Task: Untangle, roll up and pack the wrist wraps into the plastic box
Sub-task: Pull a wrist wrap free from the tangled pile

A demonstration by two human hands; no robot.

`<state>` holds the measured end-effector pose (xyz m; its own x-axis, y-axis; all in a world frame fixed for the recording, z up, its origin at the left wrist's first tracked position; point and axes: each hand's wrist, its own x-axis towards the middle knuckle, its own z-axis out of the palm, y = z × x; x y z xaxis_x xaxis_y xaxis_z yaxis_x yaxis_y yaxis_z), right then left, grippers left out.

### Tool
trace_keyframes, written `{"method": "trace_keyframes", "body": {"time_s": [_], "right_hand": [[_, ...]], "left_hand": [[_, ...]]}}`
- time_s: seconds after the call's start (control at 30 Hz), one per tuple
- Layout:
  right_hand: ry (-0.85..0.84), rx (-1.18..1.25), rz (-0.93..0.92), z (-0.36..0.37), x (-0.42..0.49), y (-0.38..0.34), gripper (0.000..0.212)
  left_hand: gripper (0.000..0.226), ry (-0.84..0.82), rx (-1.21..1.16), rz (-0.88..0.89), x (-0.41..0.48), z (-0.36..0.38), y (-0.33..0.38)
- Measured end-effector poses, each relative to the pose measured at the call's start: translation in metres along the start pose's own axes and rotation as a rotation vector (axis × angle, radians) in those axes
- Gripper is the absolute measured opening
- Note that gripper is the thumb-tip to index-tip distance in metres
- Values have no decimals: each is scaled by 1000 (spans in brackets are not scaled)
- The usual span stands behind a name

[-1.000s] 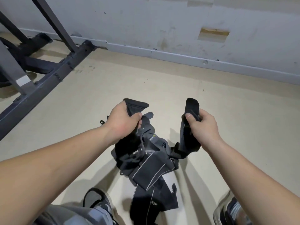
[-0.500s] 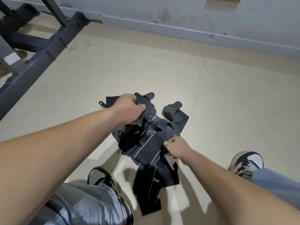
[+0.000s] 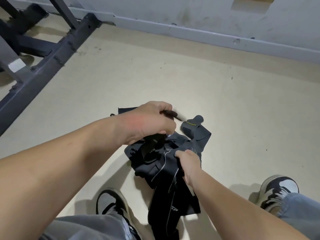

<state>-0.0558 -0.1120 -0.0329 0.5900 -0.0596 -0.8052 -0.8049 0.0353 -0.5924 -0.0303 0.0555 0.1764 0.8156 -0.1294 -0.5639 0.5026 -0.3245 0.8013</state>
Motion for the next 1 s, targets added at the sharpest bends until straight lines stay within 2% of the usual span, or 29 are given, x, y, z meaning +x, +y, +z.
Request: {"method": "trace_keyframes", "body": {"time_s": [0.07,0.13,0.2,0.27,0.43,0.53,0.67,0.73,0.8,0.93,1.0], "right_hand": [[-57,122,-18,-1,-22,-24,29],[-182,182,-43,-3,-51,-55,27],[-252,146,-132,-10,-82,-89,24],[-330,124,-209,-20,-115,-120,14],[-551,233,-325,-46,-202,-189,41],[-603,166,-439,-61,-250,-224,42],[-635,107,-494,-77,-295,-252,47],[-624,110,-512,-85,-307,-256,49],[-592,185,-517,-91,-310,-255,47],[-557,388,-465,-100,-300,-242,28],[-539,392,-423,-101,-294,-241,24]], "left_hand": [[43,31,116,71,-5,-4,5],[33,197,223,165,-13,-6,14],[19,355,244,212,-19,-9,22],[17,451,296,249,-31,-10,35],[23,631,362,394,-78,-10,81],[17,703,349,495,-104,-5,110],[12,532,-41,563,-125,17,128],[11,481,-158,565,-124,27,130],[13,440,-271,537,-121,33,131],[21,253,-602,415,-111,40,136],[26,171,-734,350,-108,39,140]]}}
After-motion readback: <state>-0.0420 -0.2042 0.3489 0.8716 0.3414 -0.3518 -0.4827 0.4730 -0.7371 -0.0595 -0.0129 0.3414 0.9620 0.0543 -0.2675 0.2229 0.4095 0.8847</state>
